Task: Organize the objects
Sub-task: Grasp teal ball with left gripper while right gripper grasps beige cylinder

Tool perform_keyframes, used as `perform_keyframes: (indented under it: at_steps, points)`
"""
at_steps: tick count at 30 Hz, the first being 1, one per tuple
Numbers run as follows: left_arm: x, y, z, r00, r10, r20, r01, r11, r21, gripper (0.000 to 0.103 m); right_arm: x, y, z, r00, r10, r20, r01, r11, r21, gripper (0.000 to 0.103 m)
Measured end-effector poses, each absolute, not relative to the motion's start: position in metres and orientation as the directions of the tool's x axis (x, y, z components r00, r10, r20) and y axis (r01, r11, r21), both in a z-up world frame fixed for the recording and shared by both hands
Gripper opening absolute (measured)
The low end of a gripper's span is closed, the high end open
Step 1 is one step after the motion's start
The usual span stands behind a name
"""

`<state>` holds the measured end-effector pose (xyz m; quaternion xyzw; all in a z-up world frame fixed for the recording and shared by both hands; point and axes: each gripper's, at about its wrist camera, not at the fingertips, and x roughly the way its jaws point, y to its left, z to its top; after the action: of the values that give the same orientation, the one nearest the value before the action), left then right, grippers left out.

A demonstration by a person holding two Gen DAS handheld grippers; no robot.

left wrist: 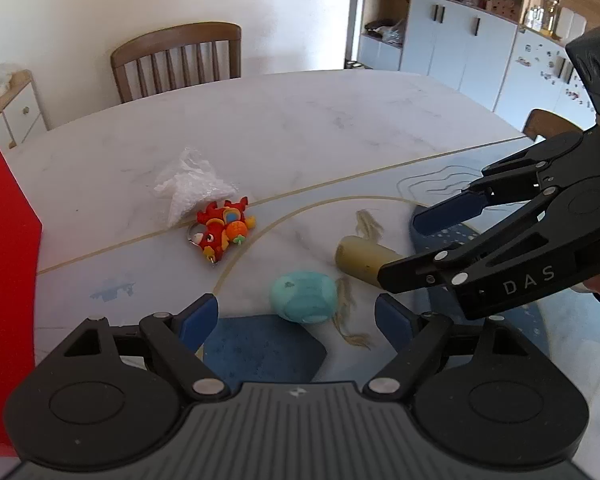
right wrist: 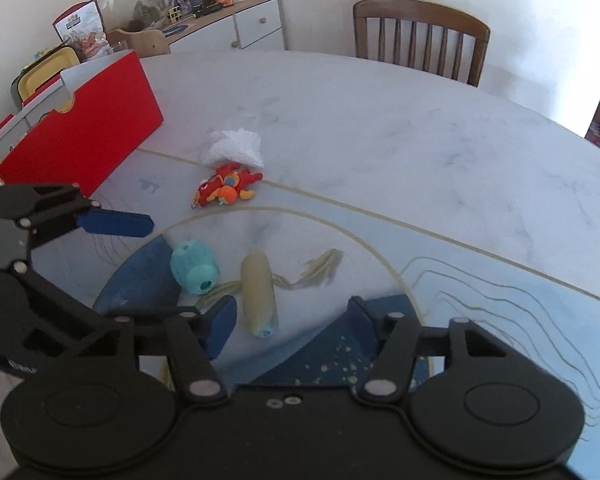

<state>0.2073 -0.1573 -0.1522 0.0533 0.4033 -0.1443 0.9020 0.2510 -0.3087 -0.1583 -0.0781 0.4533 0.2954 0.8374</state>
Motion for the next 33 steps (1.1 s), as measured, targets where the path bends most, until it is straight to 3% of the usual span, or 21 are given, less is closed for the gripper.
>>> perform_keyframes:
  at_steps: [9, 11, 20, 24, 33]
  points:
    - [0.214, -0.161, -0.161, 0.632, -0.192, -0.751, 0.267, 0.963, -0.021, 0.082, 0.259, -0.298, -0.163, 0.412, 0.426, -0.806, -0.548, 0.822, 0.154, 0.043]
    - [0.215, -0.162, -0.160, 0.629, -0.196, -0.753, 0.263, 0.964, -0.031, 0.071, 0.259, -0.297, -0.162, 0.416, 0.419, -0.807, -0.540, 0.828, 0.152, 0.039]
    - [0.215, -0.167, -0.156, 0.618, -0.209, -0.758, 0.284, 0.958, -0.032, 0.040, 0.259, -0.289, -0.162, 0.416, 0.407, -0.814, -0.514, 0.843, 0.159, 0.026]
    - [0.215, -0.167, -0.154, 0.611, -0.219, -0.761, 0.292, 0.956, -0.040, 0.038, 0.257, -0.284, -0.161, 0.417, 0.399, -0.817, -0.502, 0.850, 0.159, 0.014]
    - [0.206, -0.160, -0.139, 0.622, -0.224, -0.750, 0.279, 0.959, -0.055, 0.038, 0.245, -0.288, -0.149, 0.453, 0.365, -0.813, -0.437, 0.886, 0.154, 0.014]
